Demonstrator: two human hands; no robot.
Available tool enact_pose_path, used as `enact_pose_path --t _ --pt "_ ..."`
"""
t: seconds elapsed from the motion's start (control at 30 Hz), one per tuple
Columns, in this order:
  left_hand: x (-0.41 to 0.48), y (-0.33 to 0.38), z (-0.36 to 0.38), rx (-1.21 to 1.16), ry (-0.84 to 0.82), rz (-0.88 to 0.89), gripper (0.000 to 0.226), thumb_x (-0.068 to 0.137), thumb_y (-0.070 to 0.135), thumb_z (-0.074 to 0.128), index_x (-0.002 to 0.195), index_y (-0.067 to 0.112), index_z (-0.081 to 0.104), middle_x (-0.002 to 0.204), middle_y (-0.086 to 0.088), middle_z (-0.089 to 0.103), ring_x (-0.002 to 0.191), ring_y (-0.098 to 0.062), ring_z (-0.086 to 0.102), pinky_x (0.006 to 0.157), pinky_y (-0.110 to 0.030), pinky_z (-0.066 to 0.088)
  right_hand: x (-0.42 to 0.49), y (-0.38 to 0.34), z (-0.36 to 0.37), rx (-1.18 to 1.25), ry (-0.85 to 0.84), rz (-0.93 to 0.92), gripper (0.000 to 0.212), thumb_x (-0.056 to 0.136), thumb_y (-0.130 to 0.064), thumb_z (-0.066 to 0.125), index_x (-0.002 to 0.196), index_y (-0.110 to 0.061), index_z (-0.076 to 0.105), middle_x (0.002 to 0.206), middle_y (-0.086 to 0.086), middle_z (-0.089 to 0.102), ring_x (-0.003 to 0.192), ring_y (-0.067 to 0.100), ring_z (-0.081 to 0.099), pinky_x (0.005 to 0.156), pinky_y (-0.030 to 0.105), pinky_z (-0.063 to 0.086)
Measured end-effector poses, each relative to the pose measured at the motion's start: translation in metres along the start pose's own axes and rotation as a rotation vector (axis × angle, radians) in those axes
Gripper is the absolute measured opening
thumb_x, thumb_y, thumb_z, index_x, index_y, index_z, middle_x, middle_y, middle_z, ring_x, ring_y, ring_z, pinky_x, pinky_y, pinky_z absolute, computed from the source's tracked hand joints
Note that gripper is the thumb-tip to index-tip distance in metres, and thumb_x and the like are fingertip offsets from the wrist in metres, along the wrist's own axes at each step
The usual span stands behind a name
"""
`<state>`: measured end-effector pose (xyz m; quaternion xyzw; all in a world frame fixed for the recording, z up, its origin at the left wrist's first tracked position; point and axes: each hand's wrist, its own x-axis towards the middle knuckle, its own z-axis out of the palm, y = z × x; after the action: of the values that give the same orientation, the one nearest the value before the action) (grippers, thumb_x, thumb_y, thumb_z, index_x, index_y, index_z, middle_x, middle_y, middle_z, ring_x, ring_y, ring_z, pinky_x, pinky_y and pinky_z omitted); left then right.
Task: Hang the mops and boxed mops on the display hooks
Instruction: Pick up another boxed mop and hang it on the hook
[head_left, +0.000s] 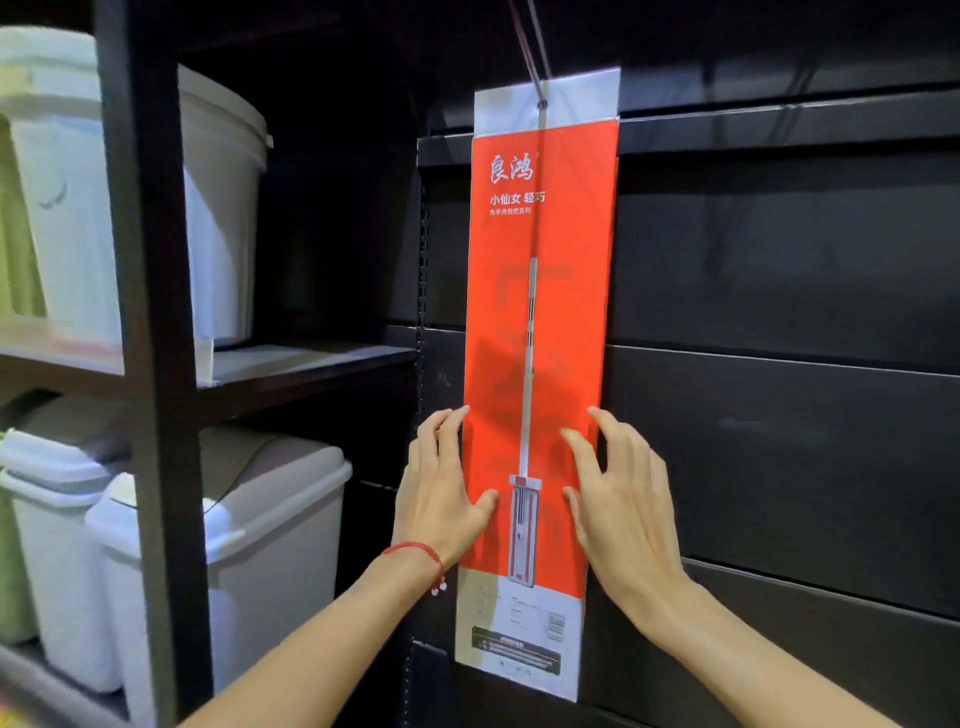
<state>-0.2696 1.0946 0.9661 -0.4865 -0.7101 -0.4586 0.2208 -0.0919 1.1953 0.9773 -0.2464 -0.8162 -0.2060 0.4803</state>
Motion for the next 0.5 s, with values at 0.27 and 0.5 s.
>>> enact_pose_path --t 0.27,0.5 --pt "-0.061 0.016 -0.025 0.271 -0.130 0.161 0.055 0.086 0.040 0.064 0.136 0.021 0.051 0.149 -0.002 0.042 0.122 -0.024 0.053 0.094 -0.040 0.053 -0.048 -0.015 -0.035 -0.063 -0.148 -0.118 0.051 0.078 -0.040 0.086 0.117 -0.012 0.068 0.122 0.009 0.065 0.115 0.028 0.060 0.091 0.042 0.052" --pt "-0.129 0.033 -0.047 0.519 -0.241 0.257 0.038 0.090 0.041 0.049 0.120 0.020 0.060 0.132 -0.002 0.058 0.107 -0.025 0.060 0.078 -0.040 0.053 -0.102 -0.031 -0.069 0.005 -0.280 -0.114 0.030 0.083 -0.030 0.074 0.109 -0.016 0.067 0.110 0.002 0.065 0.103 0.025 0.062 0.089 0.040 0.051"
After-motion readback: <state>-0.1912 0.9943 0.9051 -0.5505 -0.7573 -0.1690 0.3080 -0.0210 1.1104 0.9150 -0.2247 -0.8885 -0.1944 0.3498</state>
